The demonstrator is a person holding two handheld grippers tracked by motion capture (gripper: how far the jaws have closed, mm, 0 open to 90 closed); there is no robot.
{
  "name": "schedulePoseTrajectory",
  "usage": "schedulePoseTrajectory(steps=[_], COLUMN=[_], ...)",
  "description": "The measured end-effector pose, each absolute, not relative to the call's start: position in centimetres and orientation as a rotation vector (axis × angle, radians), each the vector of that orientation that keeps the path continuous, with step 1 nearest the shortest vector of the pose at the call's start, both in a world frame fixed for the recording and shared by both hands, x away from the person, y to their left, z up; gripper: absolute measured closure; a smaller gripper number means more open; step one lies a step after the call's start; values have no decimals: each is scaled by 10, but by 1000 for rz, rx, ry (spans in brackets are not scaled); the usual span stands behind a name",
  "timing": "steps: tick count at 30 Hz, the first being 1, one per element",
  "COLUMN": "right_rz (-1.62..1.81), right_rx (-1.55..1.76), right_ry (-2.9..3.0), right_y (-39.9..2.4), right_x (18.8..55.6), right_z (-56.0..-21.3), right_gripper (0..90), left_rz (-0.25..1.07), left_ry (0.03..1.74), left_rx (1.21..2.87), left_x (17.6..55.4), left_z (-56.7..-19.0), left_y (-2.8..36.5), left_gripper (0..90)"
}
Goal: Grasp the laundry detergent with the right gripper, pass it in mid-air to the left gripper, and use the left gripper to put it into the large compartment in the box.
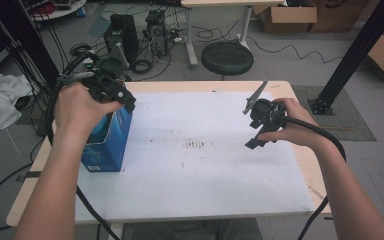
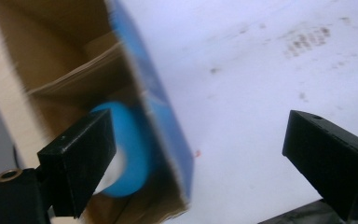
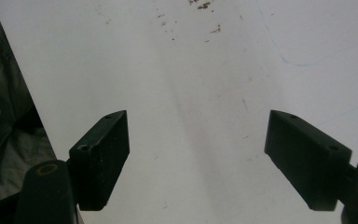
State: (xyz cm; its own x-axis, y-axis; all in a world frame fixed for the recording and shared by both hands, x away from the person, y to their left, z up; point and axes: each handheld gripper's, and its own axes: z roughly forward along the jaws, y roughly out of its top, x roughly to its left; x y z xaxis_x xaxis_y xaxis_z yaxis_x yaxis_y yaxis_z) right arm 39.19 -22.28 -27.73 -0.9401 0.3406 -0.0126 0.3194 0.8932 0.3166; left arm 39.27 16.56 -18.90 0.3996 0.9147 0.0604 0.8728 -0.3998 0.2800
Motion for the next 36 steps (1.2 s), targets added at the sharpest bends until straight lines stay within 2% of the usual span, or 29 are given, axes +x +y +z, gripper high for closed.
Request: schedulePoseTrajectory(steps=[10,20,36], right_rz=[509,528,522], right_rx=[517,516,519], right_ry=[2985,2990,2989], right_y=[-225,-223,-227], right_x=[389,386,385], right_z=[-270,-264,-262], right_gripper=[208,201,202], left_rz=[238,168,135], left_ry=[1364,1141,1050], left_rx=[2522,2610,2702], left_x=[389,388,388], left_z=[-200,-236,-270], left_y=[116,65,33], left_gripper=[35,1,1])
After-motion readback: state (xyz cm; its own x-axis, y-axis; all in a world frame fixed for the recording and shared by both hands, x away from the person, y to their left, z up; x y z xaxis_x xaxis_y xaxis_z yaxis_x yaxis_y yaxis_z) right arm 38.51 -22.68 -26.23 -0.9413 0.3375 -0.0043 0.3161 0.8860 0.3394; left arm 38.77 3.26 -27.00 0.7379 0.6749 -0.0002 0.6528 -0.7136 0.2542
